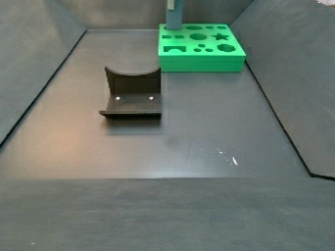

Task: Insert the rectangle object.

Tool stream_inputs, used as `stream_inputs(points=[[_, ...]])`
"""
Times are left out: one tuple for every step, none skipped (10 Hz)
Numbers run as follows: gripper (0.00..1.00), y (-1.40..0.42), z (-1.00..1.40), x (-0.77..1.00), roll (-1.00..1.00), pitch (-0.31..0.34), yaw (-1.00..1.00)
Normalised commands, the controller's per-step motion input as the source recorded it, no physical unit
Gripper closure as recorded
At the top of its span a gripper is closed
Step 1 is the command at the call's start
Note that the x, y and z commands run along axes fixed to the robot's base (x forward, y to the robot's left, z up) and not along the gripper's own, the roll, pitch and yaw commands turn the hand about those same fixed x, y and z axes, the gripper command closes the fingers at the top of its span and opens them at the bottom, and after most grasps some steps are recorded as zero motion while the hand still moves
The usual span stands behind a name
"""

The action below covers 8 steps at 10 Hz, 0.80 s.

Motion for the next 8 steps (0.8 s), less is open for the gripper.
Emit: stream_inputs(points=[[1.0, 0.0, -0.52, 0.27, 0.04, 0.0, -0.23], [1.0, 0.0, -0.49, 0.22, 0.11, 0.0, -0.19], [1.0, 0.0, -0.49, 0.15, 0.1, 0.0, -0.17], [1.0, 0.0, -0.58, 0.02, 0.15, -0.003, -0.08], [1.0, 0.0, -0.53, 0.0, 0.14, -0.044, 0.0], [1.0, 0.0, -0.34, 0.01, 0.02, -0.02, 0.0], [1.0, 0.04, -0.25, 0.01, -0.08, -0.051, -0.01], [1.0, 0.2, 0.0, 0.0, -0.16, 0.0, -0.05]])
